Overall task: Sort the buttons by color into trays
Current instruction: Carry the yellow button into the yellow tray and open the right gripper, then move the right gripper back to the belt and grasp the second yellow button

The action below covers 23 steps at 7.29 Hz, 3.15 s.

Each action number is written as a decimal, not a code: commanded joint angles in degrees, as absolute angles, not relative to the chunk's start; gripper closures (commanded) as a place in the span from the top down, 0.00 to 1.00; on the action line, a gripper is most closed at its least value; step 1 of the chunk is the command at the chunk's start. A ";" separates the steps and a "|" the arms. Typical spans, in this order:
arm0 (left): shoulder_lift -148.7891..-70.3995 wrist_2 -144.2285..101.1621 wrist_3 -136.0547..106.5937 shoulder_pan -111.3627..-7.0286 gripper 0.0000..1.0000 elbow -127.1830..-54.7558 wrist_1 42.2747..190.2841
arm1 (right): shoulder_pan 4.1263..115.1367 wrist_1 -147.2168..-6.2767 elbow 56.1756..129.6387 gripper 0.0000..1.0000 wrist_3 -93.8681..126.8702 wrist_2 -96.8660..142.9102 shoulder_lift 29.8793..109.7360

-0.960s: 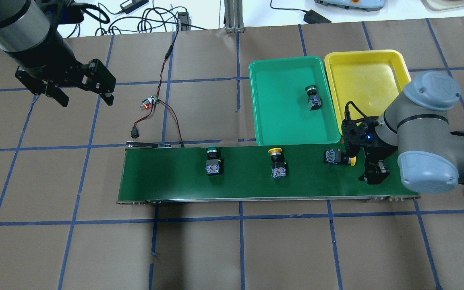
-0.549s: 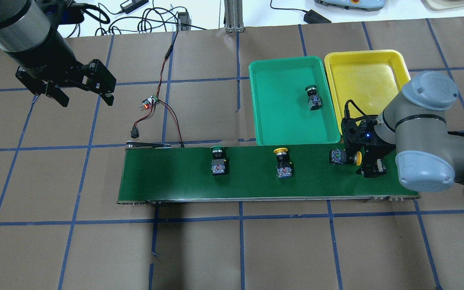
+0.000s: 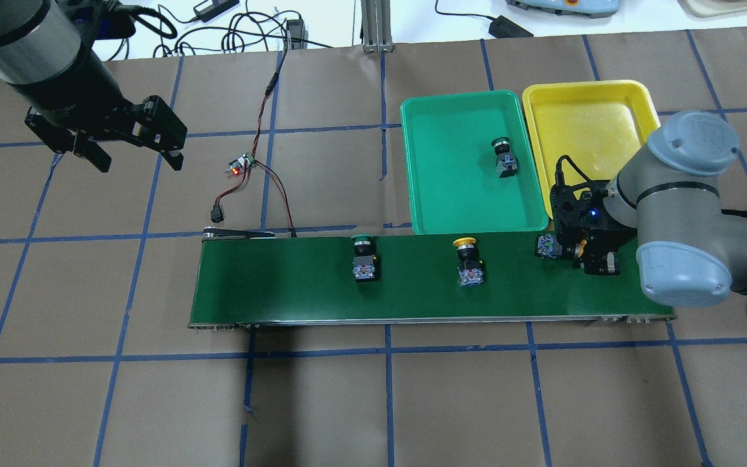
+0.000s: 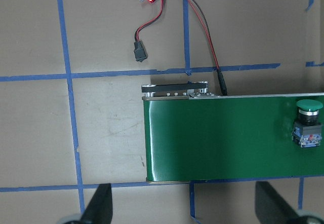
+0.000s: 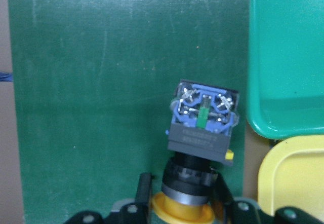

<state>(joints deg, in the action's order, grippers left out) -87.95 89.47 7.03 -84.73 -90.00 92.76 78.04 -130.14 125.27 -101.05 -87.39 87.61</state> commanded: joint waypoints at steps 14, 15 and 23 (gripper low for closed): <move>-87.89 89.47 7.03 -84.73 1.00 -90.09 92.81 | 80.39 -117.79 104.15 0.83 -85.33 -87.98 77.67; -87.98 89.47 7.03 -84.73 1.00 -90.09 92.81 | 82.42 -117.69 105.37 0.83 -80.21 -88.76 78.83; -87.98 89.47 7.03 -84.73 1.00 -90.00 92.81 | 85.17 -118.39 112.24 1.00 -34.25 -89.38 83.67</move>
<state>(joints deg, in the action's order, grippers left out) -87.98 89.47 7.03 -84.73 -90.03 92.81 85.22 -118.41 112.05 -40.86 -89.24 83.36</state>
